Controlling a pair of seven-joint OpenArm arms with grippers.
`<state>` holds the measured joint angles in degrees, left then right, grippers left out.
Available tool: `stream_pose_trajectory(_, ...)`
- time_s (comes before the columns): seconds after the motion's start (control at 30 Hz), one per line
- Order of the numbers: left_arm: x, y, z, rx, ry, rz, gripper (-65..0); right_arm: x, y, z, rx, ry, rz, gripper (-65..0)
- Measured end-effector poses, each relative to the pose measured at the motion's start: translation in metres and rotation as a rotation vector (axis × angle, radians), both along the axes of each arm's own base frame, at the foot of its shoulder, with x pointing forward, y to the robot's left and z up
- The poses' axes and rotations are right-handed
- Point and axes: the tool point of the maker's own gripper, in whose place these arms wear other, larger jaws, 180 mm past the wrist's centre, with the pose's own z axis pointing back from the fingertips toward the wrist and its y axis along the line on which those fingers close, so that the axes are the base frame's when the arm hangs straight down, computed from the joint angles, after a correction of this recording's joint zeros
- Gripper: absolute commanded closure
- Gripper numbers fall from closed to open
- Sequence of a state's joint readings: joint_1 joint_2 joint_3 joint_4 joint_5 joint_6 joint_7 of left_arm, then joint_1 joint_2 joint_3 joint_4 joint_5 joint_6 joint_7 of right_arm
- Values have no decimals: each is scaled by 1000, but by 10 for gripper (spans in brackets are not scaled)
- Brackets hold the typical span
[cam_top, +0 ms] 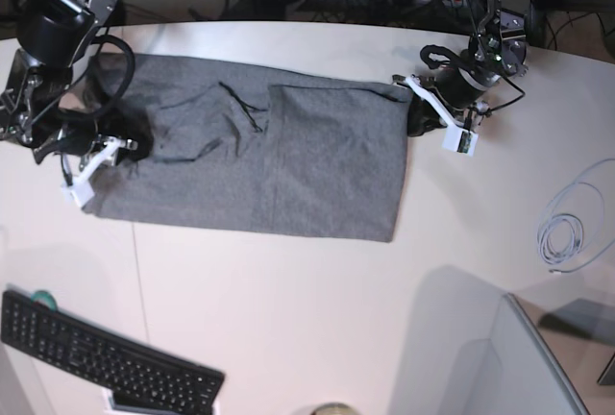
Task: Layout the t-shirt on the table in an organized manner, then fold the t-shirt properly
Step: 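Grasp the grey shirt's two short ends with both grippers, then fold the shirt end held by the right gripper over toward the left gripper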
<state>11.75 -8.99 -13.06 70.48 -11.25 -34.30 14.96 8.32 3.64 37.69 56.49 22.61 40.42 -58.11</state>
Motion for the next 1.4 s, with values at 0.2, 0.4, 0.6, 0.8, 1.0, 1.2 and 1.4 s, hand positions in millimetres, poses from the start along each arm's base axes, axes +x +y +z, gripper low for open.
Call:
stream_pose_trajectory(0.2,-2,-9,-2,-15,3,1,0,1,6,1,6,18,22,-2)
stream_pose_trajectory(0.4,-1,-10,-1,-17,1,-2,0,-1,4,5,-27,58,72,-2)
stream_pose_trajectory(0.6,0,-15,-1,-18,0,-19,0,2,-5,32,-121,31,114,-2)
stream_pose_trajectory(0.8,-4,-42,-3,-36,11,-96,0,4,14,53,-143,14,155,-2)
stream_pose_trajectory(1.0,-5,-55,-3,-44,12,-134,0,2,34,71,-174,-30,194,-2)
stream_pose_trajectory(1.2,1,-63,0,-51,-2,-154,0,12,62,85,-203,-96,316,-2)
stream_pose_trajectory(1.4,2,-81,2,-63,-7,-203,0,12,64,84,-200,-93,318,-2)
